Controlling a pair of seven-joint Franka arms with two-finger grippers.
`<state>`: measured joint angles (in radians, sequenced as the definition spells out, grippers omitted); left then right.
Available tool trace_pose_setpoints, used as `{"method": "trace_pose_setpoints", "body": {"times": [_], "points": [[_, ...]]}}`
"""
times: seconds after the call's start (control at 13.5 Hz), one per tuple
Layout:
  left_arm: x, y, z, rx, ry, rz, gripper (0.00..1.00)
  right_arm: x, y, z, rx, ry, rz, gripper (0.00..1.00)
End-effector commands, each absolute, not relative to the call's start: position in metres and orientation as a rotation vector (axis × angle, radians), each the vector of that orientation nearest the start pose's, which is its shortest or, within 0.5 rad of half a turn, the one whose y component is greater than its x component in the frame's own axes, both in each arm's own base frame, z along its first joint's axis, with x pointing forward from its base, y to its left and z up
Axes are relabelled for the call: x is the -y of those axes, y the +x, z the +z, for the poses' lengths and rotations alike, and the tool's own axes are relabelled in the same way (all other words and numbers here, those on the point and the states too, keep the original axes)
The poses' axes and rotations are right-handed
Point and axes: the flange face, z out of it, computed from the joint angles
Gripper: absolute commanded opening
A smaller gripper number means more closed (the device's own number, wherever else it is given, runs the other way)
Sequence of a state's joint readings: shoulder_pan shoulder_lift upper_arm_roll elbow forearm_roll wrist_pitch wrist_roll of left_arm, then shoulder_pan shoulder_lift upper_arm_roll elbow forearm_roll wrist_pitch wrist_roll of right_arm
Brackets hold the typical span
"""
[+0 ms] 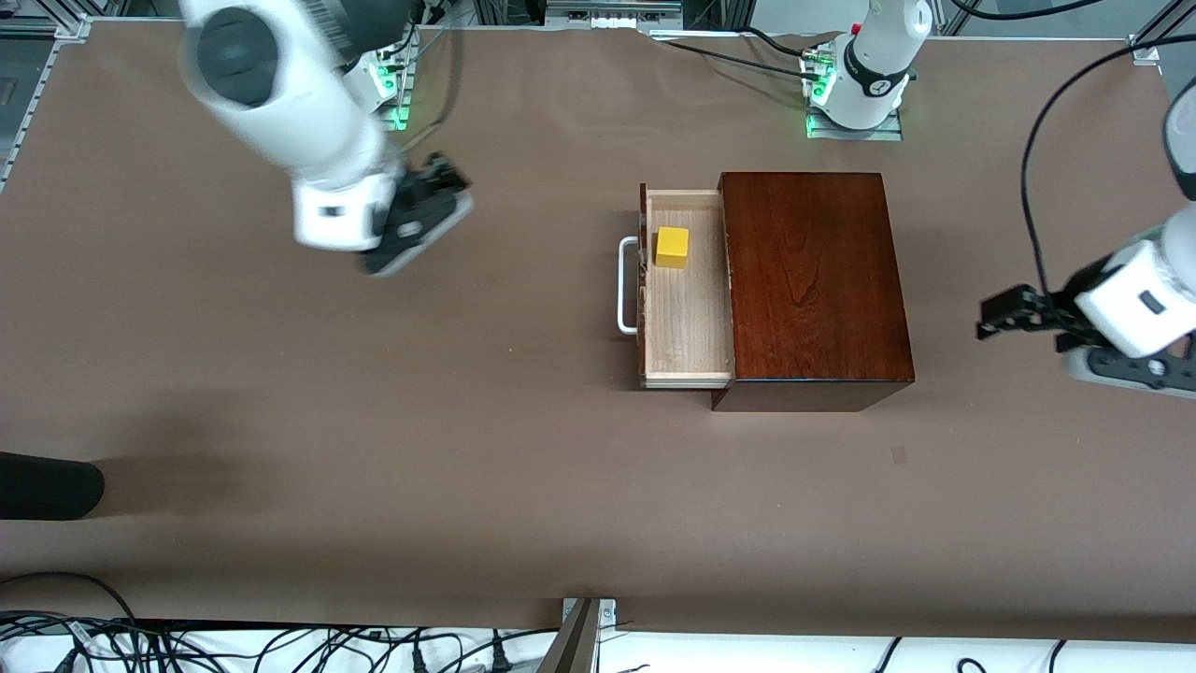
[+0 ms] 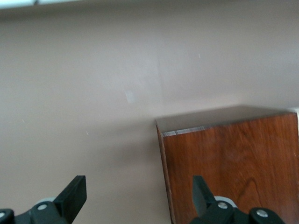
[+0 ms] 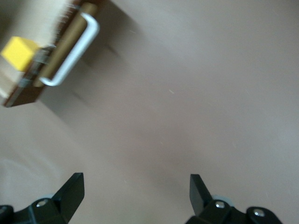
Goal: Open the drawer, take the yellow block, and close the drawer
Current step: 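Lower the right gripper into the drawer and grasp the yellow block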
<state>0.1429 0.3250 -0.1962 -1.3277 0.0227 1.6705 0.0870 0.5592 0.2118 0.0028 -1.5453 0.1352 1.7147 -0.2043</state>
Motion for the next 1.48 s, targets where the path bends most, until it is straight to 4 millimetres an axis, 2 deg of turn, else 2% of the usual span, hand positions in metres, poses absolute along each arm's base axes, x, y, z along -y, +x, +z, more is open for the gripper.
{"method": "trace_pose_setpoints", "body": {"times": [0.0,0.07,0.22,0.3,0.52,0.66,0.81,1.03,1.4], "points": [[0.034,0.616,0.56,-0.28,-3.085,-0.18,1.0,-0.415,0.518,0.52,1.294,-2.741,0.052,1.0],[0.042,0.594,0.563,-0.286,-3.073,-0.169,1.0,-0.45,0.501,0.515,1.376,-2.71,0.042,1.0],[0.044,0.565,0.571,-0.266,-3.056,-0.132,1.0,-0.496,0.483,0.5,1.485,-2.675,-0.052,1.0],[0.043,0.558,0.575,-0.262,-3.056,-0.08,1.0,-0.51,0.482,0.488,1.498,-2.656,-0.091,1.0],[0.041,0.552,0.589,-0.271,-3.055,-0.006,1.0,-0.564,0.455,0.448,1.613,-2.568,-0.178,1.0],[0.041,0.547,0.591,-0.258,-3.055,0.052,1.0,-0.594,0.441,0.422,1.655,-2.533,-0.213,1.0],[0.039,0.548,0.592,-0.246,-3.058,0.05,1.0,-0.616,0.429,0.402,1.757,-2.52,-0.251,1.0],[0.042,0.549,0.595,-0.251,-3.059,0.035,1.0,-0.636,0.407,0.369,1.862,-2.505,-0.216,1.0],[0.042,0.549,0.595,-0.253,-3.06,0.04,1.0,-0.643,0.398,0.341,1.942,-2.505,-0.189,1.0]]}}
